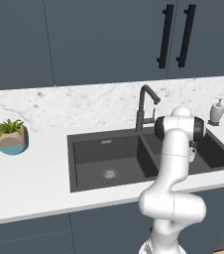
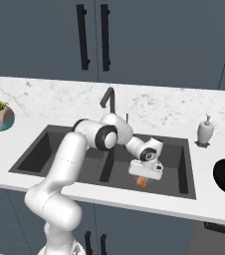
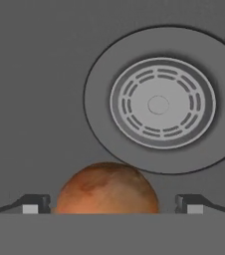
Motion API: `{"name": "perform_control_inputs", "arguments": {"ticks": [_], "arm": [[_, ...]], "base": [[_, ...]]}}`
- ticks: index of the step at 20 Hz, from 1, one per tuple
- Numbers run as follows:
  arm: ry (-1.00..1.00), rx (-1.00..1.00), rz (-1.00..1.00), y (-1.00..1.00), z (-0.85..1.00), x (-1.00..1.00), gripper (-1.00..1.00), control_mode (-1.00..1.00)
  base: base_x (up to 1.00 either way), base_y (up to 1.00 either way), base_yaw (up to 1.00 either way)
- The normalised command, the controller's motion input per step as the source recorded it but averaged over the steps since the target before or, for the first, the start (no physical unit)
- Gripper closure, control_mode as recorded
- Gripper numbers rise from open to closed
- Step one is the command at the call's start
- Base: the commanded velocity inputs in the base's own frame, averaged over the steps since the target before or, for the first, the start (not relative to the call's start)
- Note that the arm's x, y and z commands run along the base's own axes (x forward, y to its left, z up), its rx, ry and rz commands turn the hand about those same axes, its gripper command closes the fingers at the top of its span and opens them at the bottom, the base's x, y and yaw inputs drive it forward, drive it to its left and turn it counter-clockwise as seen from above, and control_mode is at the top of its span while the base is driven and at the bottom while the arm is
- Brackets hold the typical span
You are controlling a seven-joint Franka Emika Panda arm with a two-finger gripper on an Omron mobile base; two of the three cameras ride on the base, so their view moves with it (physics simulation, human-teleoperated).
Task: Pick the onion from the sink and place it in the bowl. Then pick the bowl and place it in the microwave. Then close the microwave door and press the start button.
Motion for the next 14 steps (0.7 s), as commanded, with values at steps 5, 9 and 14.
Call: {"name": "perform_control_inputs", "arguments": {"ticks": [5, 9, 14], "arm": [[0.00, 0.00, 0.05, 0.00, -0.22, -0.13, -1.00, -1.00], [0.00, 0.00, 0.04, 0.00, -0.13, -0.13, -1.00, -1.00], [0.00, 0.00, 0.02, 0.00, 0.00, -0.18, -1.00, -1.00]], "base": [[0.00, 0.00, 0.00], [0.00, 0.00, 0.00], [0.00, 0.00, 0.00]]}}
